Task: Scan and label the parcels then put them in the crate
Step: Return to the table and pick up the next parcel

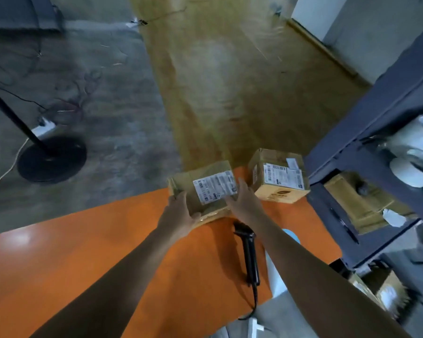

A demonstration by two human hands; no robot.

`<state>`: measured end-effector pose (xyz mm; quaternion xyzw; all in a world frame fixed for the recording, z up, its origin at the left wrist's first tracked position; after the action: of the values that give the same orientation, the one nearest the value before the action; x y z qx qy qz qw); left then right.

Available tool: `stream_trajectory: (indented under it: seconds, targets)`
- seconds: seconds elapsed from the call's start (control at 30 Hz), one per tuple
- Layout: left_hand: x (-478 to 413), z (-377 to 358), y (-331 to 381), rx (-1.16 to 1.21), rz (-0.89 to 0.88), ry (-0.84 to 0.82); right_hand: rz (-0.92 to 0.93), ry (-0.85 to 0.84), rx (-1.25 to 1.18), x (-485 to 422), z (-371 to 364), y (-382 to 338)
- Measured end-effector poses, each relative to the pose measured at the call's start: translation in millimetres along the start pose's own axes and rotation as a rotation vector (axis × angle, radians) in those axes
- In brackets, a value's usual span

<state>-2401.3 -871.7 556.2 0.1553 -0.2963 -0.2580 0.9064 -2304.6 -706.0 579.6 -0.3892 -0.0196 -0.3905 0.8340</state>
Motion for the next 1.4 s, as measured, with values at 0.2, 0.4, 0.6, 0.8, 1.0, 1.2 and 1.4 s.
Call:
stream_trajectory:
  seconds: [0.2, 0.4, 0.6, 0.8, 1.0, 1.2, 1.4]
  targets:
    - [11.7, 9.1, -22.0, 0.065, 0.169, 0.165, 0.026, -0.219, -0.020, 5.0, -12.6, -1.7]
    - [54.1, 4.4, -40.4, 0.135, 0.481, 0.362, 0.167, -0.156, 0.179, 4.6, -18.8, -17.2]
    - [85.1, -24.6, -32.6, 0.757, 0.640, 0.194, 0.330, -0.281, 0.261, -5.1, -17.5, -28.5]
    - [91.2, -40.6, -22.1, 0.927, 0.561, 0.148, 0.321, -0.349, 0.389, 25.4, -32.4, -13.8]
    - [94.3, -38.3, -36.4, 0.947, 0.494, 0.181, 0.105, -0.438, 0.186, 60.3, -31.9, 2.6]
    - [89.0, -44.3, -37.0, 0.779, 0.505, 0.102, 0.056, -0.314, 0.227, 72.3, -25.1, 20.4]
    - [78.9, -43.9, -20.7, 0.723, 0.291, 0.093, 0.031, -0.213, 0.186, 80.3, -23.0, 36.1]
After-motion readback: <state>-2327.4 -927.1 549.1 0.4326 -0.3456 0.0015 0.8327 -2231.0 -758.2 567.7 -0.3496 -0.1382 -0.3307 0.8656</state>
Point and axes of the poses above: each hand's wrist, its own x-axis away from the middle knuckle, its own z-axis out of the back of the hand, y = z × x, the point moved 2 cm from there along -x, towards the middle knuckle, and after that the axes turned 9 degrees about -x, right-handed, at the moved point
